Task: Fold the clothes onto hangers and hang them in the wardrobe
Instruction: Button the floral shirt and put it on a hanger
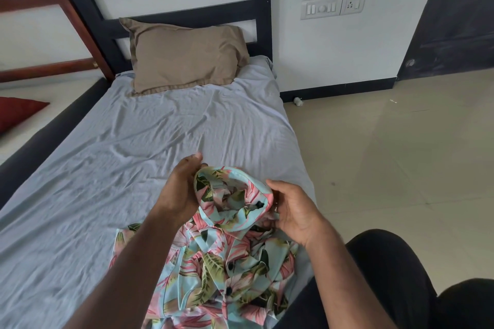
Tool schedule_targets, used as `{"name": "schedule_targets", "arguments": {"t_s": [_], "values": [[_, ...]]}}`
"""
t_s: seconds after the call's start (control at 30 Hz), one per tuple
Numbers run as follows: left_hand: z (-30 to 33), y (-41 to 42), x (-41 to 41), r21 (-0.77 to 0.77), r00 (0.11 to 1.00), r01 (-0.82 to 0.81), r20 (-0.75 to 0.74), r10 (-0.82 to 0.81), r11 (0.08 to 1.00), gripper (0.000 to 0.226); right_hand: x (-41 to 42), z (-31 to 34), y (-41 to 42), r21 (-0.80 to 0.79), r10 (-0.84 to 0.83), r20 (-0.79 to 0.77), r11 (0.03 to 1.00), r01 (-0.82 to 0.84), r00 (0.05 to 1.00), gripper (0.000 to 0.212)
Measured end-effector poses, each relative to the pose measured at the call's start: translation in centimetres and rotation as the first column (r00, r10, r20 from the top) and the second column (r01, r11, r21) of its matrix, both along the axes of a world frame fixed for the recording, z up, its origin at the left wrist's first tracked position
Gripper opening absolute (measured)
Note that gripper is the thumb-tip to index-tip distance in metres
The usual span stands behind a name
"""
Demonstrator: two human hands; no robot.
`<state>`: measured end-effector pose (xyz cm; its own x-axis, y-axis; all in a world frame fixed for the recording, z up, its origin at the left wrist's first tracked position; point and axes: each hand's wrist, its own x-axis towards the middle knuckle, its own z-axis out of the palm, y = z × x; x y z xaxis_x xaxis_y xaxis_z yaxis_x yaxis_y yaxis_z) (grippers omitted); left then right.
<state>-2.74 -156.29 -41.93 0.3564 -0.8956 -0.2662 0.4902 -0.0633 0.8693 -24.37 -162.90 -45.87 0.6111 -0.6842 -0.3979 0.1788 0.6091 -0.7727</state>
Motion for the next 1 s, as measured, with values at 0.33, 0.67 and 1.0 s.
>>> {"name": "schedule_targets", "arguments": {"t_s": [0.33,0.67,1.0], "values": [[-2.2,0.7,-2.0,0.085,0.483,-0.318,0.872,0.085,0.944,0.023,1.0,-0.2,0.2,-0.241,-0.247,0.069,0.936,0.257,0.966,0.021],[-1.1,4.5,-8.7,0.014,0.215,-0.069,0.977,0.001,0.998,0.041,0.8,0.5,0.8,-0.305,-0.049,0.123,0.949,0.084,0.991,0.043],[0.6,4.2,-5.1,0.246,0.430,0.162,0.854,-0.293,0.956,0.030,1.0,2.3,2.5,-0.496,-0.004,0.058,0.867,0.033,0.998,0.044]]}}
